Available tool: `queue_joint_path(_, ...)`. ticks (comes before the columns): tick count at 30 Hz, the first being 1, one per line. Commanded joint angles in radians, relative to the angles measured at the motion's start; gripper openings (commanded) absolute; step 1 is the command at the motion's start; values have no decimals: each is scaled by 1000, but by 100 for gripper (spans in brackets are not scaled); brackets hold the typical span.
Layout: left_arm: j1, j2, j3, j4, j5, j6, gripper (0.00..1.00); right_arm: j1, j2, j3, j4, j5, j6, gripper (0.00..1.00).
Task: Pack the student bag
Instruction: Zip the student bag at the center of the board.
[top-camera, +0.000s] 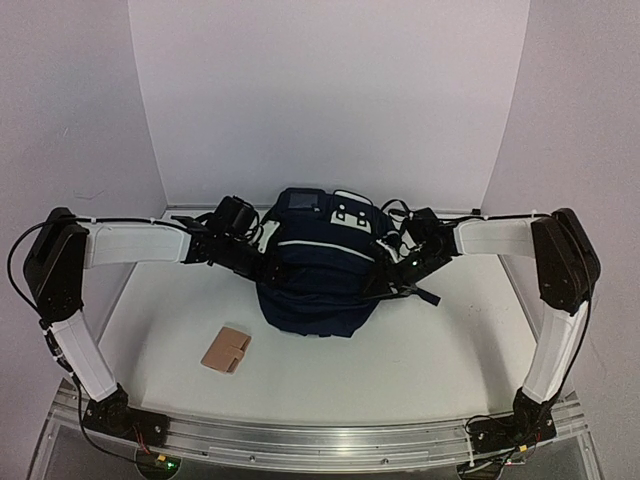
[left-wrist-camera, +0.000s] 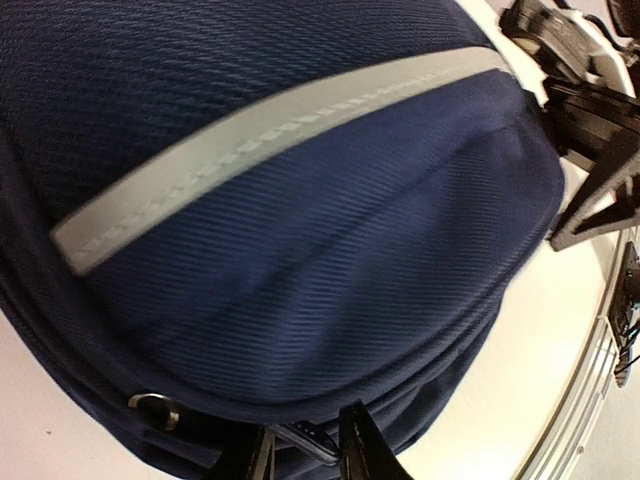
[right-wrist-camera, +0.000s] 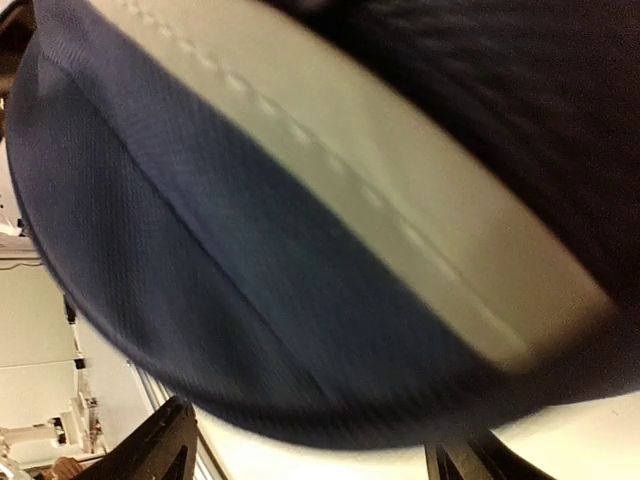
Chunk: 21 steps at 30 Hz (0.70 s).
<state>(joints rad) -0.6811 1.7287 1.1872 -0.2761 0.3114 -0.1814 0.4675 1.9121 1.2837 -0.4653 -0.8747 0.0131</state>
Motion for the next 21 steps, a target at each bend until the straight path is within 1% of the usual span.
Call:
queue_joint_path(1,-26,-60,-49,33,-17,-30,19,20,2,-4,173,-88,100,71)
queue_joint_path(3,-26,-58,-63,46,-35,-50,9,27,-4,-19,214,-95,134,68)
queue_joint_path(5,-27,-58,-73,71,-33,-63,1,43,-13,-31,236,-92,151,67)
queue_joint_path(14,-50,-82,-92,113,-97,-87,0,75,-30,-41,271,-28,181,61)
queue_joint_path(17,-144,-50,-16,57,-124,-25,0,96,-23,-53,326,-23,222,56)
queue_joint_path(19,-230,-15,51,17,-131,25,0,109,-17,-52,352,-23,240,52)
queue_joint_path(21,-274,22,103,-18,-118,49,0,116,-13,-50,357,-25,248,48)
